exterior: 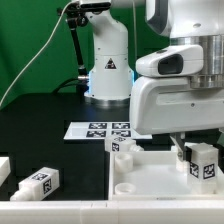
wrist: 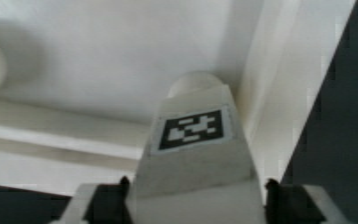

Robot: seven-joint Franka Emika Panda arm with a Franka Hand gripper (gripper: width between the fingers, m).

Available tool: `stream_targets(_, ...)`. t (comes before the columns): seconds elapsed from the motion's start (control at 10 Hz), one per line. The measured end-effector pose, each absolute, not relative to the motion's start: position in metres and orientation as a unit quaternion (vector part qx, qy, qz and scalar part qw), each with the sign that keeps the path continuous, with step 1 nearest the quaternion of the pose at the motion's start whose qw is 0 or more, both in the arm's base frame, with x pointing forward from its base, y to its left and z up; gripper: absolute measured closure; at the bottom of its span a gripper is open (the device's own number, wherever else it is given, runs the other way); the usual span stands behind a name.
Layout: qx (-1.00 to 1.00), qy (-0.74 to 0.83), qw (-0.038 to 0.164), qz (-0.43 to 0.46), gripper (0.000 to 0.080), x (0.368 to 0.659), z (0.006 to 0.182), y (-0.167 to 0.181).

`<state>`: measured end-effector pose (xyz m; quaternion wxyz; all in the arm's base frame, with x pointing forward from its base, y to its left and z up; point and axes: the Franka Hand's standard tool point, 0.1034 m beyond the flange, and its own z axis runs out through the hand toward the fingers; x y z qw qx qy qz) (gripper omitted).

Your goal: Assemble one leg

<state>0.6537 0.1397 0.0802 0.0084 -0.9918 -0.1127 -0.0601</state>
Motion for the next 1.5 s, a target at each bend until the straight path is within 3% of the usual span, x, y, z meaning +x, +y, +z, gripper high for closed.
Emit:
stream_targets(0.5, -0.998, -0.030, 0.015, -0.059, 0.0517, 0.6536, 0.0801, 0.1401)
stream_targets(1.1, -0.939, 0.336, 0.051, -0.057, 0.0517, 0.6525, 0.0794, 0.1411)
stream_targets(1.5, -0.864, 0.498, 0.057, -0.041, 0.0517, 0.6521, 0.0796, 0.1413)
